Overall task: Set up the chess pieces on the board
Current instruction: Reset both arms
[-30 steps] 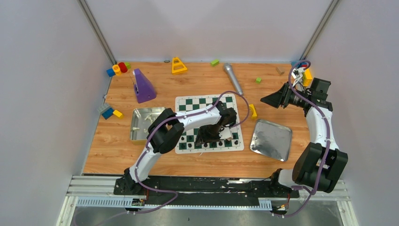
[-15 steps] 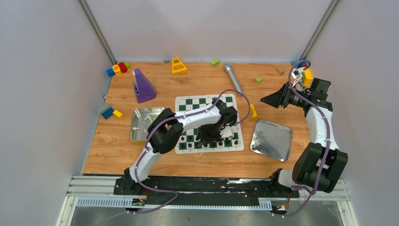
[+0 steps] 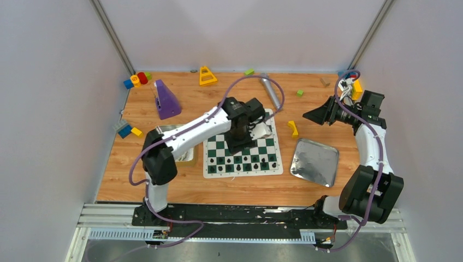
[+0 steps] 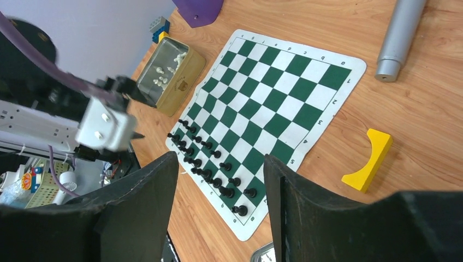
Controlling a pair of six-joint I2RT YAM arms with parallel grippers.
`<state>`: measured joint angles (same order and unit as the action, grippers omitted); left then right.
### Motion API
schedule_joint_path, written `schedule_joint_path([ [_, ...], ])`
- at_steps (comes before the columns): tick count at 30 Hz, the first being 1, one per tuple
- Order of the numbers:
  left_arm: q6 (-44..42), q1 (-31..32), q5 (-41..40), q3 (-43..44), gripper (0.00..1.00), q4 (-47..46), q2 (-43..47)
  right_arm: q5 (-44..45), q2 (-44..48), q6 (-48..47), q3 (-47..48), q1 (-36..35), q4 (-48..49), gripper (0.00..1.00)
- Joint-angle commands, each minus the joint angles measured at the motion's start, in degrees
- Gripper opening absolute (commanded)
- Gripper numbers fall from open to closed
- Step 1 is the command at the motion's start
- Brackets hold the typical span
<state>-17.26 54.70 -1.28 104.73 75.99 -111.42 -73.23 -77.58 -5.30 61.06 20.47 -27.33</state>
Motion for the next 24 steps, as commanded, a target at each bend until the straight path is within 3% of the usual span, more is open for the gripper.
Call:
schedule_joint_path([
  [1,0.8,-6.2,0.9,-1.3,0.66,-4.0,9.3,2.0,2.2,-1.7,2.6,0.5,-0.5,0.61],
  [7,3.5,-21.3,5.3,-8.4,0.73,-12.9,22.2,6.3,2.9,-2.9,4.1,0.5,-2.2,0.72],
  [11,5.1,-30.9,6.3,-18.2,0.81,-22.4,32.5,9.0,3.3,-4.0,4.9,0.6,-3.3,0.81],
  [15,6.8,-36.8,4.2,-26.0,0.93,-31.7,41.8,12.1,4.4,-5.2,5.7,0.6,-3.8,0.99],
  [17,7.9,-39.5,2.8,-30.0,0.99,-35.9,46.5,13.4,5.2,-5.7,6.3,0.6,-4.2,1.00],
  [24,13.9,-49.8,2.4,-41.7,1.00,-47.1,57.7,19.4,8.7,-3.3,5.3,0.7,-4.3,1.00],
])
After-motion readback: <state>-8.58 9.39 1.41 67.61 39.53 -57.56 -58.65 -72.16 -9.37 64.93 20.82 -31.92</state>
